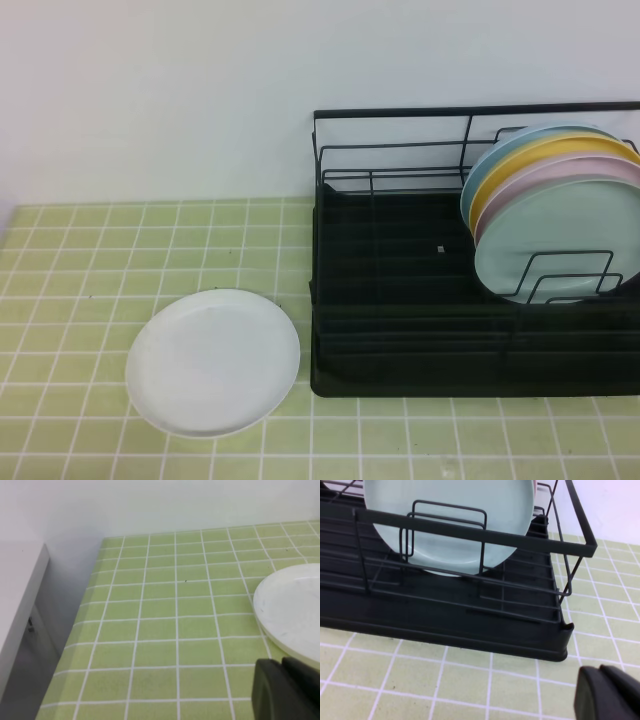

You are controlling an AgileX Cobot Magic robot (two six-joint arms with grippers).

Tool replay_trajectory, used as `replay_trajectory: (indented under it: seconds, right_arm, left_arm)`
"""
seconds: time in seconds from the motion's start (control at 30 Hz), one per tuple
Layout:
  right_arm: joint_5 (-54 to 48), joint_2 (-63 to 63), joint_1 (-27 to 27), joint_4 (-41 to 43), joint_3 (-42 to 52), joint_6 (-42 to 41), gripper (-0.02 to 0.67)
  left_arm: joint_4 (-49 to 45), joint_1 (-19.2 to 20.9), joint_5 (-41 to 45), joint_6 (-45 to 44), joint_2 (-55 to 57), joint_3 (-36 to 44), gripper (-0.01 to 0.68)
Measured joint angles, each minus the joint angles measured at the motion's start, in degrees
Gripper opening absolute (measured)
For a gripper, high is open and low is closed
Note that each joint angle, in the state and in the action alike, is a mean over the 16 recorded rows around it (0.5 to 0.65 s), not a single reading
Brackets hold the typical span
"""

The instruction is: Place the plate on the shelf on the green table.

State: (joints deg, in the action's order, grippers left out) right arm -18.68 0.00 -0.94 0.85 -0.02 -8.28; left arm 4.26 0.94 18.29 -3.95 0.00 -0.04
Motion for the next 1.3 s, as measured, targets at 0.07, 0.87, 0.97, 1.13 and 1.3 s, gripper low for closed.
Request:
replay_trajectory:
  seconds: [0.07, 0.87, 0.97, 1.13, 1.3]
  right_arm:
    - [0.0, 0.0, 0.0, 0.0, 0.1, 0.0, -0.004]
    - [0.0, 0.0, 0.0, 0.0, 0.0, 0.0, -0.003]
    - [-0.1, 0.0, 0.0, 0.0, 0.0, 0.0, -0.003]
    - [0.0, -0.1, 0.0, 0.0, 0.1, 0.0, -0.003]
    - [-0.1, -0.1, 0.0, 0.0, 0.1, 0.0, -0.003]
  left_arm:
    - [0.0, 0.0, 0.0, 0.0, 0.0, 0.0, -0.004]
    - [0.0, 0.0, 0.0, 0.0, 0.0, 0.0, -0.002]
    - [0.0, 0.0, 0.0, 0.0, 0.0, 0.0, -0.002]
    - [0.0, 0.0, 0.0, 0.0, 0.0, 0.0, -0.002]
    - [0.0, 0.0, 0.0, 0.0, 0.0, 0.0, -0.002]
